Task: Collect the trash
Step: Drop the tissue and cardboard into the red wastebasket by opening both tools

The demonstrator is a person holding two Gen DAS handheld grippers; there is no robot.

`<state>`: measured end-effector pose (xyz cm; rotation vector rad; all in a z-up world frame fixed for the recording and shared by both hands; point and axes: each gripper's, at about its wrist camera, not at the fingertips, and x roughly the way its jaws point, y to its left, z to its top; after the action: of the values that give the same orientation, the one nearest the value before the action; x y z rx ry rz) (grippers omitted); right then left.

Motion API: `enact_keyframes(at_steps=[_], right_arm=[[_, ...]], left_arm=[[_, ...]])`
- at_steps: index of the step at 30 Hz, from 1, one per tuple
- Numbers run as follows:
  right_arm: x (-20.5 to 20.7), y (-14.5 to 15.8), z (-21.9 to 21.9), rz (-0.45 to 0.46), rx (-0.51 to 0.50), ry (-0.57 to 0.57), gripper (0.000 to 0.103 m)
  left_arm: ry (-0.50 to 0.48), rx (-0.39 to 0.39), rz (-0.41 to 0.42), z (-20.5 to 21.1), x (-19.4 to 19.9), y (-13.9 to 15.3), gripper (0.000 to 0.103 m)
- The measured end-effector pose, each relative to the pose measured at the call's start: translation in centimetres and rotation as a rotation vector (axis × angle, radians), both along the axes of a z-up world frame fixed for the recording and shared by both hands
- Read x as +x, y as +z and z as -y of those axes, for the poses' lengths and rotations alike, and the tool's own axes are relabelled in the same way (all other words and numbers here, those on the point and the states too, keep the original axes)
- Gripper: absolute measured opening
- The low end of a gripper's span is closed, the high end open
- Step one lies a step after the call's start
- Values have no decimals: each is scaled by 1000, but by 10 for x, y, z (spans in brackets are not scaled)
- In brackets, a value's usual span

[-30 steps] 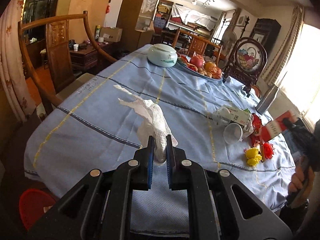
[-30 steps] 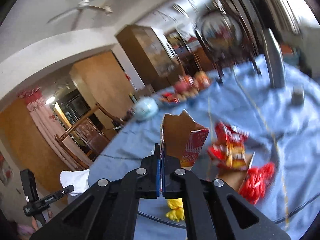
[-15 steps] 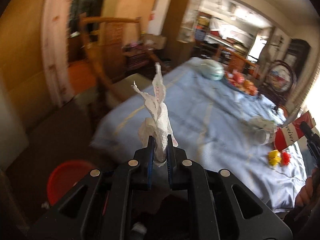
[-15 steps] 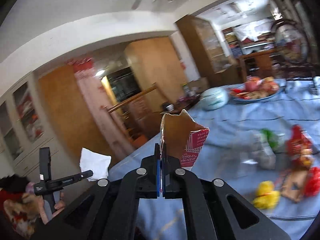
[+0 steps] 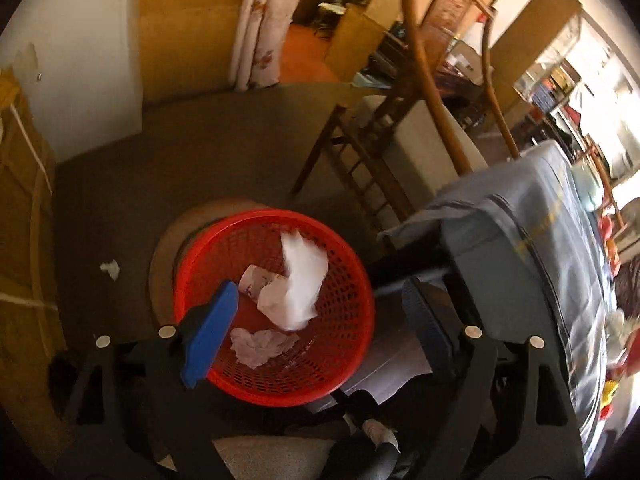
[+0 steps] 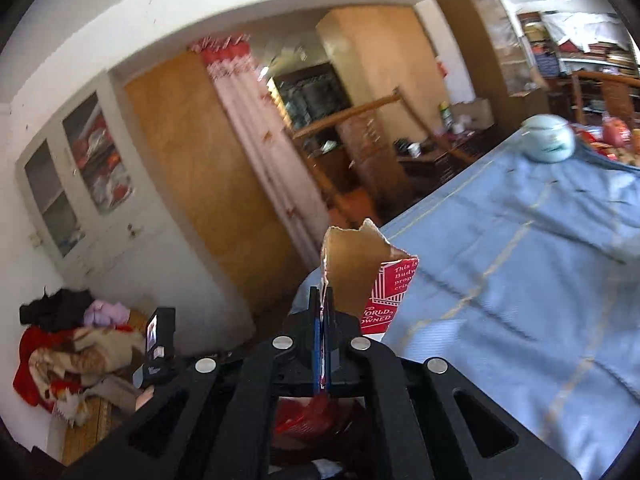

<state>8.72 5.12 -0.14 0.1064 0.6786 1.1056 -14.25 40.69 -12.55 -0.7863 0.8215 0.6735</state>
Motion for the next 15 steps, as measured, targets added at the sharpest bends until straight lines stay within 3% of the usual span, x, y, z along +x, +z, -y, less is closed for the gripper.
enact_keyframes(at_steps=[3,8,11,15], right_arm=[[-11,-12,-44,-25,-35,79,2],[-34,-42,-123,-79,-104,222,2],[-49,-62,-167,-98,-158,308,8],[-54,-75,-187,-103,-188,320,26]], left_arm=[[65,26,16,-9,-13,7,83],[185,185,0,-12,-34,33,94],[232,235,-4,-17,-44,42,95],[246,245,-4,-26,-50,43,95]])
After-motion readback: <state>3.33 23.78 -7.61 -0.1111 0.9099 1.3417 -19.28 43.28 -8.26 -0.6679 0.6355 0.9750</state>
